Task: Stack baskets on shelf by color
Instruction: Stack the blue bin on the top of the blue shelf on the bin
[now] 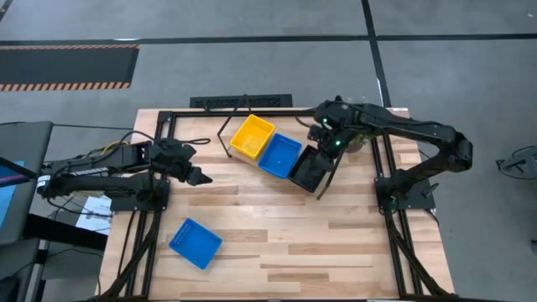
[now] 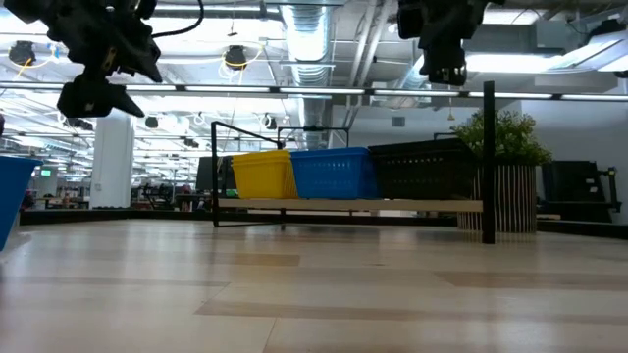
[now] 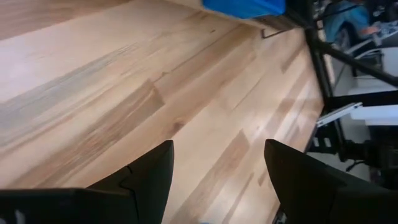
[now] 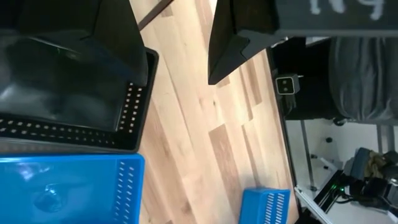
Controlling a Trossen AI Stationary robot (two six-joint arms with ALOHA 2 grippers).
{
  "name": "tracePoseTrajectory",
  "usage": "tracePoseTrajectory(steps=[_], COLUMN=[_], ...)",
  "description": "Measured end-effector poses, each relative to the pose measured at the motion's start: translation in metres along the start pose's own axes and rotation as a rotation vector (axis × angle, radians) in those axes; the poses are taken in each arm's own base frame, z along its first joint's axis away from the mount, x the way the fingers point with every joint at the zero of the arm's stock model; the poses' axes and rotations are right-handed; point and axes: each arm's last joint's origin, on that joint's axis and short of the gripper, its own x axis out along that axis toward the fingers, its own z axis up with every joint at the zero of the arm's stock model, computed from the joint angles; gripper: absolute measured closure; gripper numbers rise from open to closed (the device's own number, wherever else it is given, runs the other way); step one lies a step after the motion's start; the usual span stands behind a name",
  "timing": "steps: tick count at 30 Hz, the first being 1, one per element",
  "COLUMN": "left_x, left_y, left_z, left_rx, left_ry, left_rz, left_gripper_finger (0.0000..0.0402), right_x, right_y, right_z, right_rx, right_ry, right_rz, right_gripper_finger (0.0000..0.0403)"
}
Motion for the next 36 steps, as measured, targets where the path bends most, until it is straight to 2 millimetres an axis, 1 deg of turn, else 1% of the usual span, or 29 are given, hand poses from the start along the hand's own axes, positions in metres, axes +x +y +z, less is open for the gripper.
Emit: tracePoseTrajectory(steps=[9, 16, 22, 28, 33, 36], left_x=[0.0, 0.0, 0.0, -0.002, -0.004, -0.004], left_y=[0.005, 0.009, 0.011, 0.016, 0.019, 0.018], left_z=[-0.007, -0.014, -0.017, -0.023, -0.029, -0.032], left_rx=[-0.006, 0.004, 0.034, 0.07, 0.111, 0.132], left_ry=[0.063, 0.115, 0.15, 0.233, 0.291, 0.305], left_rz=[0.065, 0.114, 0.13, 0.169, 0.204, 0.21], left_gripper_finger=[0.0164, 0.0164, 0.0164, 0.0164, 0.0164, 0.0164], right_x=[0.008, 0.015, 0.023, 0.031, 0.048, 0.061], right_y=[0.014, 0.027, 0.043, 0.064, 0.082, 0.089], right_z=[-0.002, -0.003, -0.004, -0.005, -0.005, -0.003], right_rx=[-0.046, -0.046, -0.035, 0.028, 0.036, 0.089], right_ry=[0.007, -0.017, -0.066, -0.156, -0.212, -0.215], right_rz=[0.023, 0.032, -0.003, -0.011, 0.014, 0.052], right_gripper_finger=[0.0214, 0.0219, 0.0216, 0.022, 0.022, 0.0218])
